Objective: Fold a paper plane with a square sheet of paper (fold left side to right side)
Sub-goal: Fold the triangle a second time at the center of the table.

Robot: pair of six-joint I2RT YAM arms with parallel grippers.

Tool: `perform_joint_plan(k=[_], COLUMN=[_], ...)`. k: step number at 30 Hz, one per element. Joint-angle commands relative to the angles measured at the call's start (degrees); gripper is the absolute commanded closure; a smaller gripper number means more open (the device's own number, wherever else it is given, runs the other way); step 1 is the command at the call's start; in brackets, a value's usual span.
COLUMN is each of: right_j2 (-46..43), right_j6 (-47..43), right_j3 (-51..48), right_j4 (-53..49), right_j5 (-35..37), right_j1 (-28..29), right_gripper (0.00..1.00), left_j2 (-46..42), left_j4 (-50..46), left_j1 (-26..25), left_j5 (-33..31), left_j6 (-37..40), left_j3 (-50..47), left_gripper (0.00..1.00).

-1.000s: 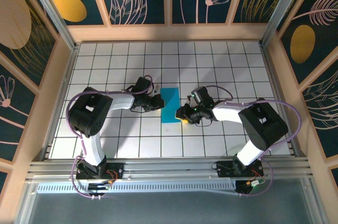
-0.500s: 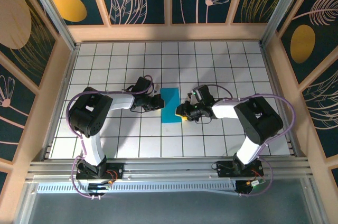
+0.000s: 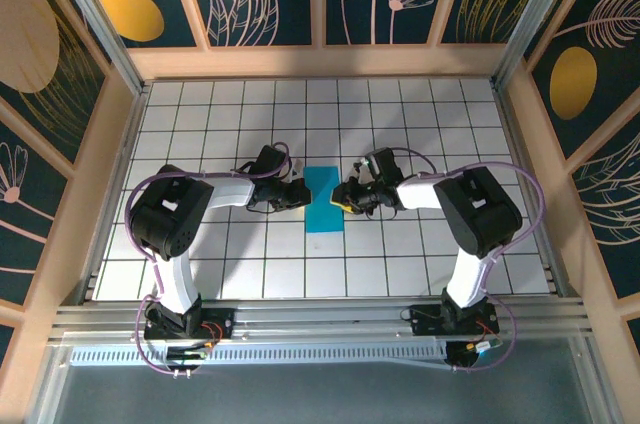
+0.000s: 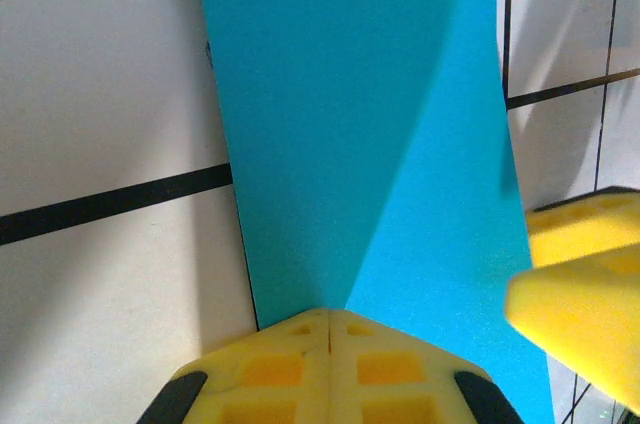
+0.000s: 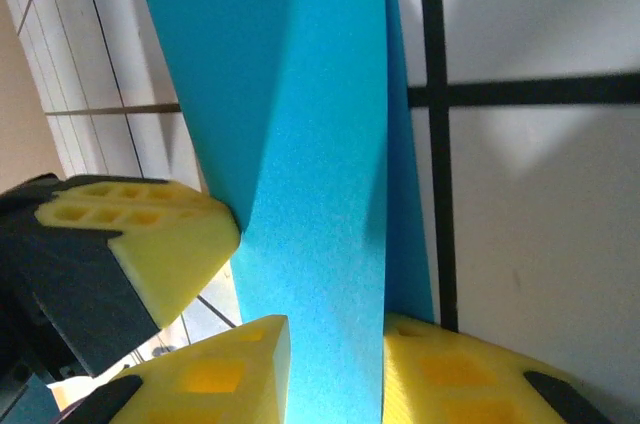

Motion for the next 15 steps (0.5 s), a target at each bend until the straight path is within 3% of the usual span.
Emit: perform_joint_plan(k=[1,9,15], right_j2=[1.6,2.0,0.7], right_j6=[-2.2,-3.2,-3.3], right_j3=[1.6,1.8,1.5], right_j4=[0.5,-0.6,-1.2], right_j5=[-0.4,-0.4,-0.5], right_j1=[-0.9,-1.4,-1.7], right_gripper=[0.73,0.83,0.95], left_j2=[1.0,0.4,-2.6], left_j4=[-3.8,-3.3,-4.9], left_j1=[-0.6,-0.6,-0.6], left_j5=[-1.4,-1.4,-3.4], left_j6=[1.1,1.4,3.4], left_j3=[-0.2,0.3,2.3], left_gripper=[1.00,0.96,0.79])
